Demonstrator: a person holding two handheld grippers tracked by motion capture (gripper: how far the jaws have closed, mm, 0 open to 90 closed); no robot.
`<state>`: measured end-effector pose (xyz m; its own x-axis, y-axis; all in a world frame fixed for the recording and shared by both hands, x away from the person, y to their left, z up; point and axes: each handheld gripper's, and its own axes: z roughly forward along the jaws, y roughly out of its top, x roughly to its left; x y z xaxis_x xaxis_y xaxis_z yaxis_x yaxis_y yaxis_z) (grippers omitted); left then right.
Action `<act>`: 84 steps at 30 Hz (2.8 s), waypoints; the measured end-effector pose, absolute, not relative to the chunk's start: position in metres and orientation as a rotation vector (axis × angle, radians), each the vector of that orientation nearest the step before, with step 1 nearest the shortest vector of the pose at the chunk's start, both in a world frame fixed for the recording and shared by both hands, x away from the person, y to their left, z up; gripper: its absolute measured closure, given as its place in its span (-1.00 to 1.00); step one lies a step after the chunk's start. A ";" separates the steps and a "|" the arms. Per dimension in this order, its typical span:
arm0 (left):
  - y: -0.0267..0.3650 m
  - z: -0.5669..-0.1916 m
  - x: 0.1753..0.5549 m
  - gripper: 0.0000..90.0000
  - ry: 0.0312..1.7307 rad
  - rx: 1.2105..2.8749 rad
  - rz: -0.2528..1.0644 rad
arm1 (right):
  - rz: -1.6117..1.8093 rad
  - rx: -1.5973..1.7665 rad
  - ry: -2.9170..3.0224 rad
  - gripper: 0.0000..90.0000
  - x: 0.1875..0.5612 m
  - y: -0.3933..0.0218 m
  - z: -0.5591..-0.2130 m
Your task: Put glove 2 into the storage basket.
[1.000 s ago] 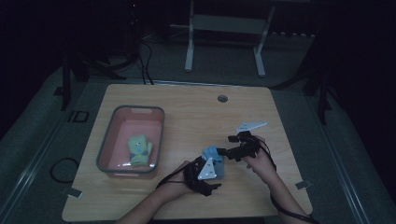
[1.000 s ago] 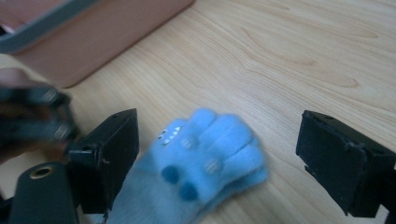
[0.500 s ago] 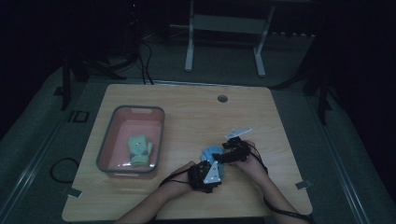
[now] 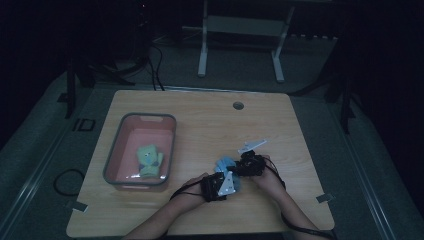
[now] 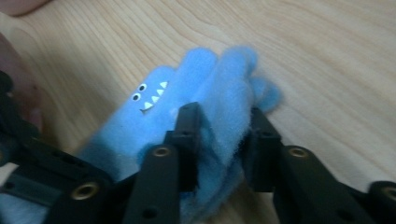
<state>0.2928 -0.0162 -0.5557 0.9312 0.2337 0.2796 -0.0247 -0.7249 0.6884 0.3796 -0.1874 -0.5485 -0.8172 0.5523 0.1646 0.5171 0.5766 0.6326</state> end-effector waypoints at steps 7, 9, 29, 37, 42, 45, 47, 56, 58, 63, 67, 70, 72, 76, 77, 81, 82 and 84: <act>-0.011 -0.549 0.298 0.69 0.167 2.340 0.385 | 1.117 1.020 2.763 0.75 0.384 -0.189 -0.545; -0.008 -0.546 0.300 0.69 0.169 2.335 0.367 | 1.122 1.022 2.755 0.78 0.383 -0.188 -0.541; 0.017 -0.494 0.298 0.69 0.143 2.351 0.484 | 1.282 0.997 2.683 0.81 0.385 -0.172 -0.495; 0.032 -0.473 0.297 0.69 0.142 2.368 0.536 | 1.308 0.941 2.666 0.82 0.388 -0.154 -0.472; 0.042 -0.464 0.297 0.69 0.147 2.373 0.550 | 1.340 0.935 2.667 0.82 0.390 -0.145 -0.464; 0.051 -0.457 0.298 0.69 0.157 2.369 0.557 | 1.345 0.913 2.661 0.82 0.391 -0.132 -0.455; 0.055 -0.453 0.297 0.69 0.157 2.374 0.565 | 1.355 0.904 2.659 0.82 0.392 -0.127 -0.452; 0.077 -0.443 0.295 0.69 0.184 2.391 0.590 | 1.381 0.877 2.676 0.83 0.395 -0.101 -0.440; 0.083 -0.441 0.295 0.69 0.193 2.397 0.594 | 1.390 0.869 2.686 0.83 0.397 -0.095 -0.439; 0.101 -0.438 0.294 0.69 0.228 2.406 0.615 | 1.403 0.853 2.698 0.83 0.400 -0.076 -0.435; 0.115 -0.437 0.293 0.69 0.251 2.417 0.627 | 1.416 0.825 2.703 0.83 0.401 -0.060 -0.432; 0.127 -0.437 0.291 0.69 0.274 2.423 0.626 | 1.423 0.815 2.717 0.83 0.402 -0.047 -0.432; 0.135 -0.437 0.290 0.69 0.294 2.423 0.625 | 1.426 0.807 2.729 0.83 0.402 -0.038 -0.433; 0.152 -0.438 0.287 0.69 0.332 2.428 0.629 | 1.439 0.787 2.739 0.83 0.403 -0.021 -0.433; 0.156 -0.438 0.286 0.69 0.340 2.429 0.632 | 1.441 0.782 2.746 0.83 0.403 -0.016 -0.434; 0.172 -0.437 0.282 0.69 0.380 2.431 0.639 | 1.444 0.756 2.767 0.83 0.403 0.005 -0.434; 0.176 -0.438 0.281 0.69 0.388 2.435 0.645 | 1.449 0.748 2.772 0.83 0.403 0.010 -0.434; 0.185 -0.439 0.279 0.69 0.409 2.440 0.646 | 1.453 0.738 2.781 0.83 0.403 0.022 -0.435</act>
